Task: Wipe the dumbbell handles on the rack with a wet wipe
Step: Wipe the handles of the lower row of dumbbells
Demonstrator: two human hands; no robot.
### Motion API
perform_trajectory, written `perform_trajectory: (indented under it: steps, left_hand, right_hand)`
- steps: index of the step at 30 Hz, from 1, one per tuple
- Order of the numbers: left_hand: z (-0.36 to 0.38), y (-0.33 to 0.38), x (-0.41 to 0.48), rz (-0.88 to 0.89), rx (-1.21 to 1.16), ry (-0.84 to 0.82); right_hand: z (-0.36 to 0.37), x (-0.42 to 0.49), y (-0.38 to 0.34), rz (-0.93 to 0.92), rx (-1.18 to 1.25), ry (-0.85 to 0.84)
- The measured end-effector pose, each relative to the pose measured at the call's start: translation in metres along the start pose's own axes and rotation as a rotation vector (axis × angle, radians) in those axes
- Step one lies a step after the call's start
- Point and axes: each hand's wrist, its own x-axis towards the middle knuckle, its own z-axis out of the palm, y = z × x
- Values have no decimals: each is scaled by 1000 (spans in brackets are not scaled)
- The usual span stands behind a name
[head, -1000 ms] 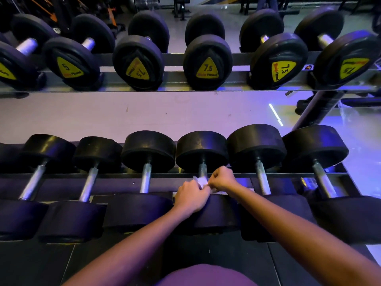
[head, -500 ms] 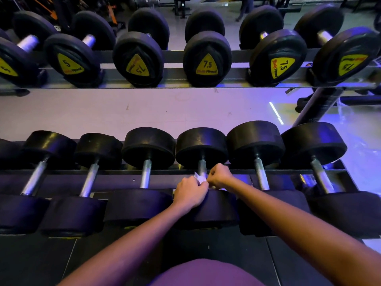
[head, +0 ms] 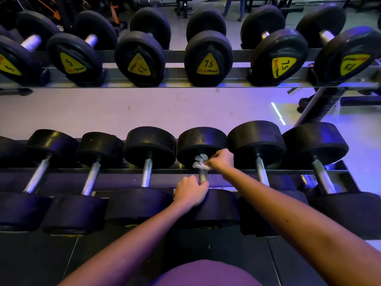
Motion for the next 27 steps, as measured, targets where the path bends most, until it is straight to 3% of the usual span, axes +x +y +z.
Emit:
perform_trajectory:
  steps: [9, 14, 19, 27]
  left_hand:
    - [-5, 3, -1, -1, 2, -23]
    - [-3, 2, -1, 4, 28, -14]
    - [-2, 2, 0, -10, 27, -17]
    - [-2, 4, -1, -14, -8, -18]
  right_hand:
    - [7, -8, 8, -28, -309, -226]
    - [5, -23, 26, -27, -336, -315]
    - [8, -20, 28, -33, -291, -255]
    - [6, -2, 10, -78, -24, 28]
